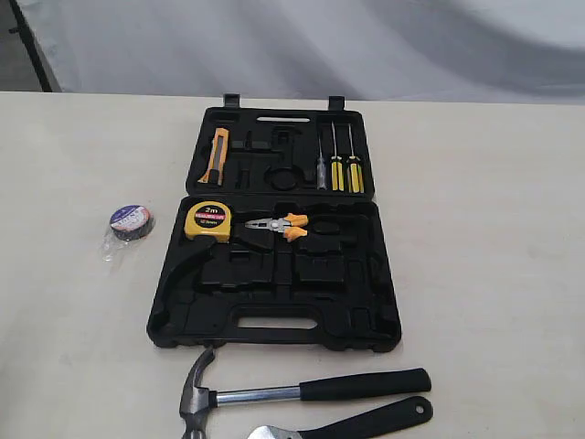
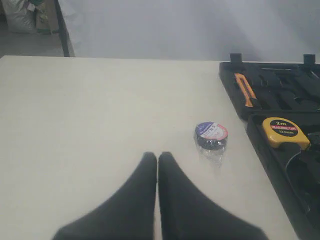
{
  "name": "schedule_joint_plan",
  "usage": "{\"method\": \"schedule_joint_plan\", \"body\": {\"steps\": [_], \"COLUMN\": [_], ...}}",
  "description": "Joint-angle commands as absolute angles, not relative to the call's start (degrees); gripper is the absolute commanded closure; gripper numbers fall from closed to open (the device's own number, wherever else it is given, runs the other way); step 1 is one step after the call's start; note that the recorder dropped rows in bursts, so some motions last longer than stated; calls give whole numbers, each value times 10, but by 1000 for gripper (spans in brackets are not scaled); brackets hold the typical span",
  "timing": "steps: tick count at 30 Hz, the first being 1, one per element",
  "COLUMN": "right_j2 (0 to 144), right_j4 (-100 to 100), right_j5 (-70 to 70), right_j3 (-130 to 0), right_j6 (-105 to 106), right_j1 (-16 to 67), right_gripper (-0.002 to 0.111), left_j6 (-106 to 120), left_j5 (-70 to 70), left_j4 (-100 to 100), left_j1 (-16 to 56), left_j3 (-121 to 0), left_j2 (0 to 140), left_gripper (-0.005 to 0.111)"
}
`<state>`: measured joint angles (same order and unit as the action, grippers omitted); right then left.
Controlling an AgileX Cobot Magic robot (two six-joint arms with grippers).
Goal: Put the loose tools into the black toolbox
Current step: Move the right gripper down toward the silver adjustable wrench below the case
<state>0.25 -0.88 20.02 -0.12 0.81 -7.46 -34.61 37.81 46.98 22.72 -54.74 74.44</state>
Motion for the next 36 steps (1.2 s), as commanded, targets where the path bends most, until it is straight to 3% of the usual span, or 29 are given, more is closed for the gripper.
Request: {"method": "schedule_joint_plan", "body": {"steps": [1, 9, 17, 28, 32, 36], "right_j2": [0, 0, 0, 0, 0, 85], "right_j4": [-13, -42, -41, -23, -10, -10], "right_j5": [196, 183, -62, -268, -113, 223], "right_j3": [0, 0, 0, 0, -48, -215], "right_j6": [8, 15, 18, 28, 9, 4], "right_j1": [-77, -77, -77, -77, -77, -77], "right_gripper": [108, 108, 108, 108, 108, 108], "left_j6": [-352, -352, -352, -352, -352, -352], "left_j5": [368, 368, 368, 368, 368, 368], "left_j4": [462, 462, 462, 462, 462, 462], "left_j1": [225, 225, 225, 225, 225, 225], "left_j3": [-542, -542, -542, -542, -542, -542], "left_j2": [740, 740, 740, 740, 740, 740], "left_gripper": [105, 105, 105, 105, 105, 105]}}
